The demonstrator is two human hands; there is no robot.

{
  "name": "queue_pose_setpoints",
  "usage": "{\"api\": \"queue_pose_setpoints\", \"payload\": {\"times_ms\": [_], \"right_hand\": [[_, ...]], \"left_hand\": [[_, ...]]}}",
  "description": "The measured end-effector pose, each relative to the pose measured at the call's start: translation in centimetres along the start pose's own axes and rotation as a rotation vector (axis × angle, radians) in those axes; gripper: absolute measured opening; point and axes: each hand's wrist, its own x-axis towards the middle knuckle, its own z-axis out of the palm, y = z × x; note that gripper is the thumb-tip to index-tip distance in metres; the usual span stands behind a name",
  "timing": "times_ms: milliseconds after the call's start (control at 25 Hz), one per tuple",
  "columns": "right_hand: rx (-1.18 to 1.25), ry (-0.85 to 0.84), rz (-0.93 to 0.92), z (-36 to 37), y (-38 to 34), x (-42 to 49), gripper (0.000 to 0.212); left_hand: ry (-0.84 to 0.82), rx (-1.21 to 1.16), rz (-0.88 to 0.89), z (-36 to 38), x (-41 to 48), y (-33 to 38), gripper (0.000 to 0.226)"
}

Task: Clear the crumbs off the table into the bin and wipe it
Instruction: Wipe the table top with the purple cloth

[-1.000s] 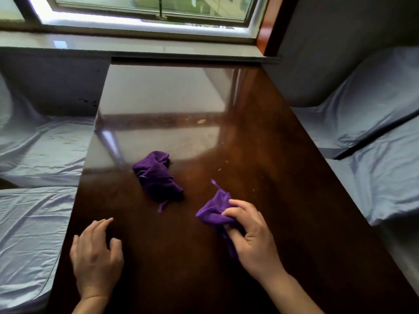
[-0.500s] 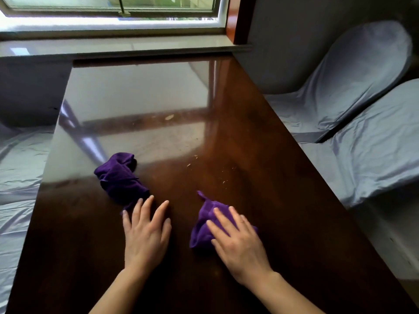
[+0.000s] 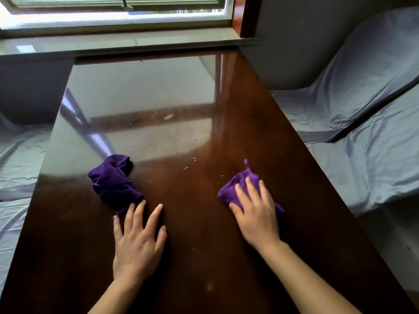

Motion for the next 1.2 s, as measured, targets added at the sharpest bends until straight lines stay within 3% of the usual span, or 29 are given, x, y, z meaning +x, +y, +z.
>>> {"api": "queue_pose_setpoints", "payload": {"times_ms": [160, 280, 360, 480, 560, 840, 1040, 1120, 1200], "right_hand": [[0.055, -0.090, -0.321, 1.2, -1.4, -6.9, 0.051], [-0.023, -0.080, -0.510, 1.1, 2.0, -5.3, 0.048], [-0.090, -0.034, -0.335, 0.2, 4.8, -0.9, 0.050], [0.053, 0.044, 0.129, -1.0, 6.2, 6.9, 0.046], [0.161, 0.082, 0.240, -1.2, 4.3, 9.2, 0.040], [0.137, 0.038, -0.210, 0.9, -1.6, -1.6, 0.036], [0.063, 0.035, -0.494, 0.2, 1.2, -2.4, 0.038], [0.058, 0.135, -0.344, -0.5, 4.0, 1.1, 0.033], [0.147, 0.154, -0.048, -1.1, 5.0, 5.4, 0.030]], "left_hand": [[0.009, -0.014, -0.006, -0.3, -0.1, 0.2, 0.058], [0.017, -0.030, 0.000, -0.3, 0.0, 0.1, 0.057], [0.016, -0.032, -0.005, -0.2, 0.0, 0.1, 0.057], [0.015, -0.029, -0.012, -0.1, -0.1, 0.2, 0.057], [0.017, -0.019, -0.007, -0.2, 0.0, 0.0, 0.057], [0.009, -0.011, -0.008, -0.5, 0.0, 0.2, 0.057], [0.004, -0.008, -0.013, -0.5, -0.2, 0.2, 0.058], [0.005, -0.014, -0.013, -0.4, -0.1, 0.2, 0.058], [0.010, -0.010, -0.011, -0.3, 0.0, 0.2, 0.057]]}}
